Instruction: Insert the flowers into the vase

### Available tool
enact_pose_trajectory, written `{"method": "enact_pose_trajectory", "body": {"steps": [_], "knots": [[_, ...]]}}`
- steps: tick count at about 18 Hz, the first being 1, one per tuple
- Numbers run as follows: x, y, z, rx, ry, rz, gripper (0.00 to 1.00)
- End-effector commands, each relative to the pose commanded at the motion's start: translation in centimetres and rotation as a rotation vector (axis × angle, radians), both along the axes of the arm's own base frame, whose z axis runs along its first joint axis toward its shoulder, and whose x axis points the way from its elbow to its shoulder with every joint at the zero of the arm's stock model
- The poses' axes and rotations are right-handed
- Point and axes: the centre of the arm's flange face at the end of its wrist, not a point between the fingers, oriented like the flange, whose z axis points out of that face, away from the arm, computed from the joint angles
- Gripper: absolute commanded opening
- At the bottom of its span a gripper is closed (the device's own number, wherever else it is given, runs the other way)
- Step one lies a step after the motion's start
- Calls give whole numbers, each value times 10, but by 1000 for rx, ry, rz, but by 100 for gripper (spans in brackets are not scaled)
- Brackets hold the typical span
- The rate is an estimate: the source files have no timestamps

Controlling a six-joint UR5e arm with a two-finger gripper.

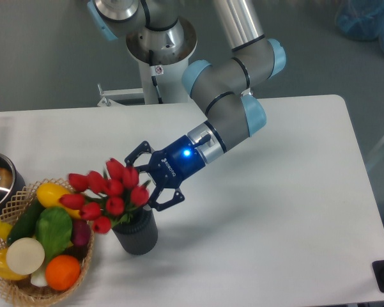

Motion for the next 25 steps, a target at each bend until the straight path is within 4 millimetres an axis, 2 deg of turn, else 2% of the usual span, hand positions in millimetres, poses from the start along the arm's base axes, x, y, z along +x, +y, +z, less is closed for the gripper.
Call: {"method": "enact_pose_trajectory", "body": {"steps": [10, 13, 17, 20, 25], "knots": [[-27, -22, 8, 9, 18, 57, 100], [-40, -32, 22, 15, 52, 85, 100], [-47, -45, 36, -98, 182, 111, 100], [-57, -60, 56, -186, 295, 147, 100], [-74, -70, 93, -348, 499, 205, 100]]}}
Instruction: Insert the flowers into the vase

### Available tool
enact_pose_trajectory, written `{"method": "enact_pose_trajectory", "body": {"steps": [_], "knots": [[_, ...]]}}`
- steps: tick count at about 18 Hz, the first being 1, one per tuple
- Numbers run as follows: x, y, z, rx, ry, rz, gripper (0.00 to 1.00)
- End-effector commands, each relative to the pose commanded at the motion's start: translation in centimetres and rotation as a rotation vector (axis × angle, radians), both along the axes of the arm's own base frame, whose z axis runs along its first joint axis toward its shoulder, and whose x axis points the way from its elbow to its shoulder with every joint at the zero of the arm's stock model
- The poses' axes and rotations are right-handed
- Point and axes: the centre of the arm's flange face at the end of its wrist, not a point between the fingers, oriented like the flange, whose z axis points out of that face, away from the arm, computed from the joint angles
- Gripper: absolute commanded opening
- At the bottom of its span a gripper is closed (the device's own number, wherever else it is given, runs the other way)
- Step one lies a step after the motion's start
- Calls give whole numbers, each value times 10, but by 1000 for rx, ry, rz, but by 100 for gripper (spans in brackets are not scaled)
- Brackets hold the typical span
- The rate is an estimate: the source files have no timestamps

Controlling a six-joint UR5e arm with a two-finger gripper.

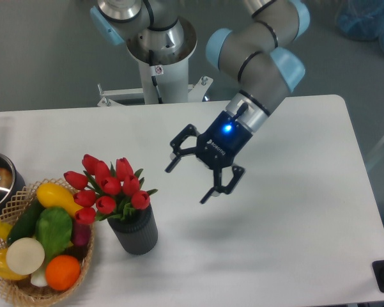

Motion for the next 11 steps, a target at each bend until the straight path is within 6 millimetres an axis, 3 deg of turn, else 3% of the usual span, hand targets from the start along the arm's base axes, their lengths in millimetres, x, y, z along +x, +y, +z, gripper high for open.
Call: {"method": "enact_pose_trajectory", "body": {"steps": [3, 7, 11], "knots": [[-9, -7, 10, -119, 94, 45, 100], [-22, -26, 1, -327, 192, 129, 100], [-48, -56, -8, -499, 257, 218, 100]]}}
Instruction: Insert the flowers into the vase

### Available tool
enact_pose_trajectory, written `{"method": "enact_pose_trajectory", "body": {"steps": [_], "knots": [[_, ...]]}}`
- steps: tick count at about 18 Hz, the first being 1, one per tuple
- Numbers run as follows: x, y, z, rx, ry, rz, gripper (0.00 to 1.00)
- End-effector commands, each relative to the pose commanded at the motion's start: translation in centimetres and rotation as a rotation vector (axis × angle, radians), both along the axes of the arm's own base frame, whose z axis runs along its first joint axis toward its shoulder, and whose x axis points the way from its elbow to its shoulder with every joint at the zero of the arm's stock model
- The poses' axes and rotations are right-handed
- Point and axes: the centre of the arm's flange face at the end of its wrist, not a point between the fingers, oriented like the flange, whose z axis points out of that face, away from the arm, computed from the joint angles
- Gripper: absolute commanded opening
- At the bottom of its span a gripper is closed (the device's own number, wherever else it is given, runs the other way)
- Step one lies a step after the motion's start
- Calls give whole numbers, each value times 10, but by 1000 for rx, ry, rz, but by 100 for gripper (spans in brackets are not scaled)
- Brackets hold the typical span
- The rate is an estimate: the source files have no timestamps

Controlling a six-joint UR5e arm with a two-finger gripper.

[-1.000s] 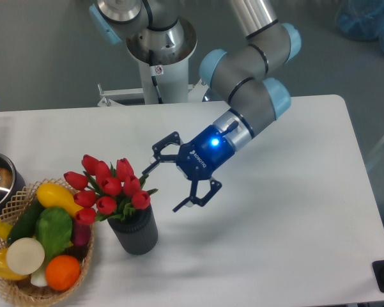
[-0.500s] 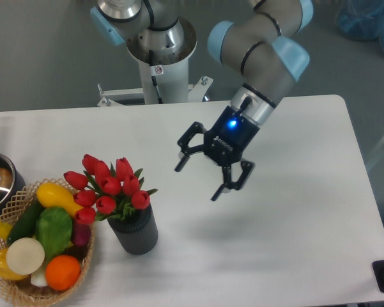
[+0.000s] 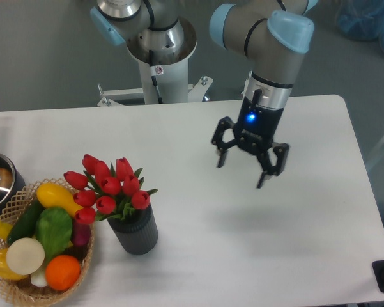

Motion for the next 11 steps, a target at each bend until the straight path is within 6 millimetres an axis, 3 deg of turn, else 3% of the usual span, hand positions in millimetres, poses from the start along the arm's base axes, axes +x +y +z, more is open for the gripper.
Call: {"method": "enact_pose_trajectory", "body": {"steps": [4, 11], "knots": [[-30, -35, -1, -67, 26, 75, 100], [-58, -46, -32, -261, 47, 126, 100]]}}
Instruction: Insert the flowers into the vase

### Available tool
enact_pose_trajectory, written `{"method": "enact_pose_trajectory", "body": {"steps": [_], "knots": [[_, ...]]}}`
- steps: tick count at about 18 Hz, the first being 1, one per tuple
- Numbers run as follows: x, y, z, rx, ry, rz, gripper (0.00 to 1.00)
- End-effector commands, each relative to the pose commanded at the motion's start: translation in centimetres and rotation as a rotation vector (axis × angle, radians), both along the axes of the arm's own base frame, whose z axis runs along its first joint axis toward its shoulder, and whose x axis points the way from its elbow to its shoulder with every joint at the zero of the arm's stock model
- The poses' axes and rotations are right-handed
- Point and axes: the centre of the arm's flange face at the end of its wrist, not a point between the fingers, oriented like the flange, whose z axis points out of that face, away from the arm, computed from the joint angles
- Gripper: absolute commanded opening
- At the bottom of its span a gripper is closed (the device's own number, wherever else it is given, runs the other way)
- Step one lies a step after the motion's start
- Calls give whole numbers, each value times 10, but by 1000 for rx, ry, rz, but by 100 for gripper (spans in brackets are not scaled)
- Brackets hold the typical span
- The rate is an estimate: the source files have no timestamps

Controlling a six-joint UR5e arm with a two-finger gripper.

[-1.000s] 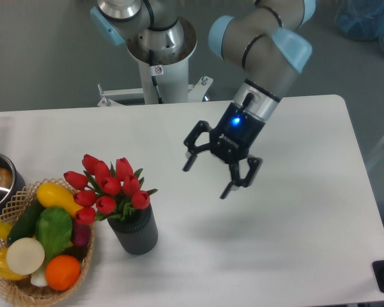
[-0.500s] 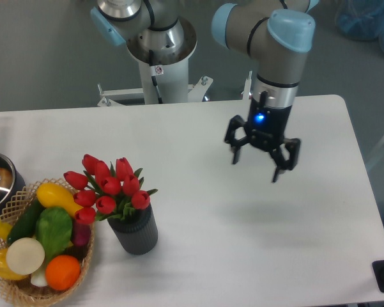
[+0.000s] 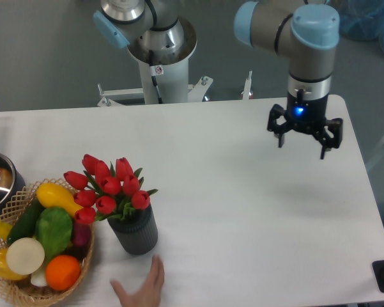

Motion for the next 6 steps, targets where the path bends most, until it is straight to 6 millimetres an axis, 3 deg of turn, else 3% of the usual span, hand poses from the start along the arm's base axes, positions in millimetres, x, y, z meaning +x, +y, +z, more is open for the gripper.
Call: {"method": "enact_pose_trajectory", "body": {"steps": [6], "knots": [[-3, -1, 2, -12, -3, -8, 100]]}}
